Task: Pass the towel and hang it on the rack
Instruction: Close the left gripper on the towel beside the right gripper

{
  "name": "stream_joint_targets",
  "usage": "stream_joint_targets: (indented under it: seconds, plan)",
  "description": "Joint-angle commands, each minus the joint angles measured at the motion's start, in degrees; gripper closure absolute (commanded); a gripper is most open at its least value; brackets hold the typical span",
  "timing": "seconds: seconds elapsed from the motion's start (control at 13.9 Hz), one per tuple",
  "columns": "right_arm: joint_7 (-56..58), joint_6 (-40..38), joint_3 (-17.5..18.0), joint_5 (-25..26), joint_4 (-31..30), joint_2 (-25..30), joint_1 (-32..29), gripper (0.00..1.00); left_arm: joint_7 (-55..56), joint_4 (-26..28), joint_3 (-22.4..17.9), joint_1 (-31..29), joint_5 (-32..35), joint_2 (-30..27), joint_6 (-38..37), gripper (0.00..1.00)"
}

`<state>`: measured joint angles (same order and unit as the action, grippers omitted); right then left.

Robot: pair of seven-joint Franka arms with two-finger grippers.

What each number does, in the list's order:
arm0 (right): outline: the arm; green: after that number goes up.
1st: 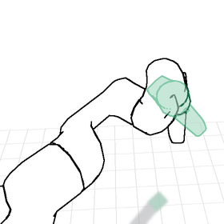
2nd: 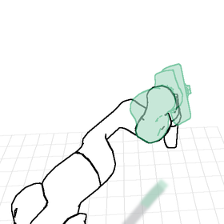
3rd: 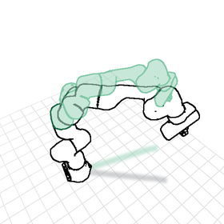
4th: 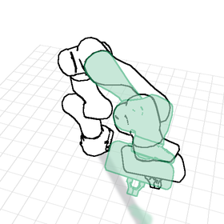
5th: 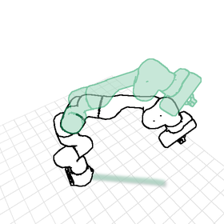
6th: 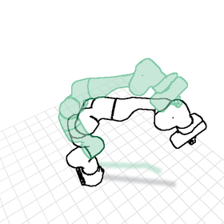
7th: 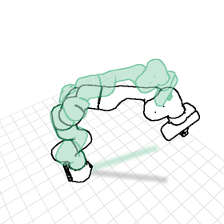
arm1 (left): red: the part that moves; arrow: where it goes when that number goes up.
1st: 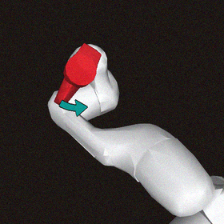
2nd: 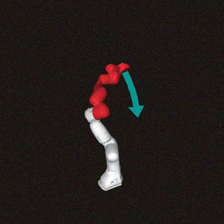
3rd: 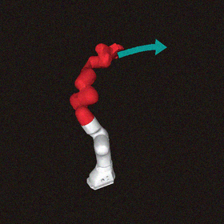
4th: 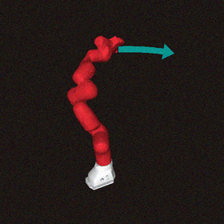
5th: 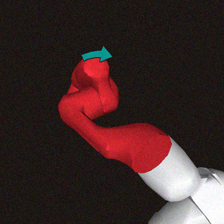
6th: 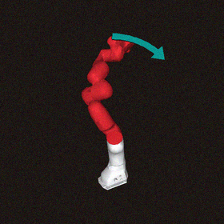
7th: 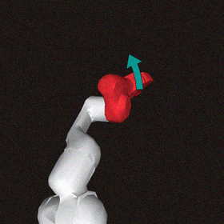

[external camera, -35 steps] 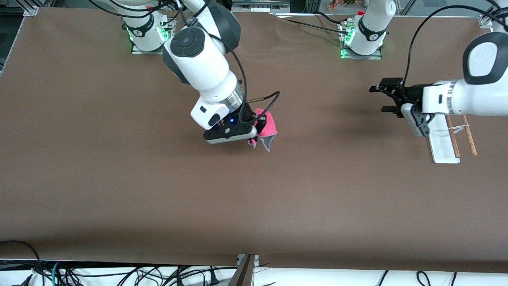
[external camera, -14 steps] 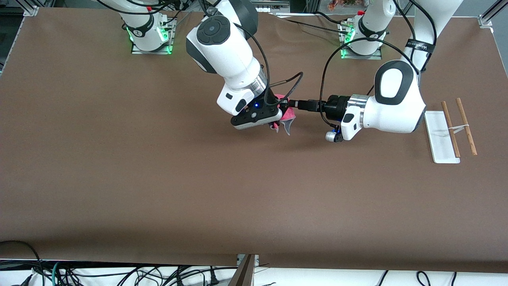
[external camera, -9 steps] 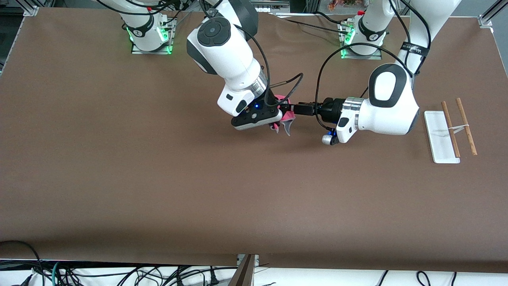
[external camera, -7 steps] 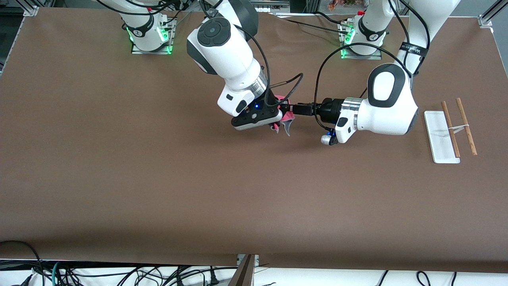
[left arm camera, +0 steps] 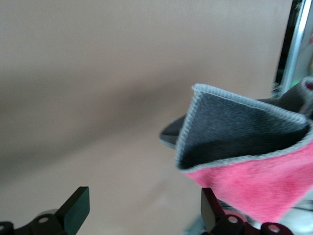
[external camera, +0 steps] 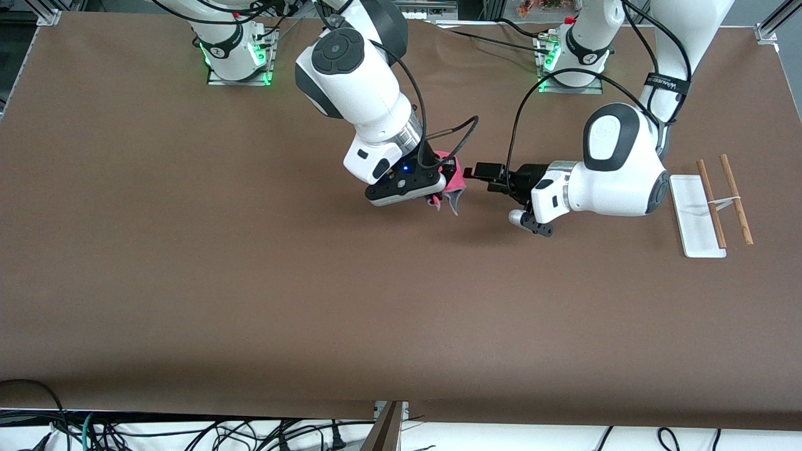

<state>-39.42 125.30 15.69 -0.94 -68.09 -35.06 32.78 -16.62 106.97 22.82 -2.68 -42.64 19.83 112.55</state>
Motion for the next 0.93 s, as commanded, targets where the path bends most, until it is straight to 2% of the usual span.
stream_joint_targets:
  seconds: [0.0,0.29,0.36,0.58,0.86]
  plan:
    - [-0.04,0.03,0.22,-0.73,1.47,-0.71,0.09,0.99,-13.99,1.65,1.7,0.48,3.08,-0.14,6.77,0.0]
    - [0.05,0.03,0.22,-0.73,1.47,-0.71,0.0,0.99,-34.13,5.35,3.28,3.99,3.17,0.56,20.83,0.0]
    - [0.05,0.03,0.22,-0.73,1.47,-0.71,0.0,0.99,-37.83,5.35,3.37,4.61,3.17,1.0,22.35,0.0]
    - [0.14,0.03,0.22,-0.64,1.47,-0.8,0.0,0.99,-40.42,5.27,3.72,5.93,3.17,0.56,22.54,0.0]
    - [0.14,0.03,0.22,-0.64,1.47,-0.71,0.0,0.99,-40.42,5.27,6.09,6.46,3.17,-0.49,22.54,0.0]
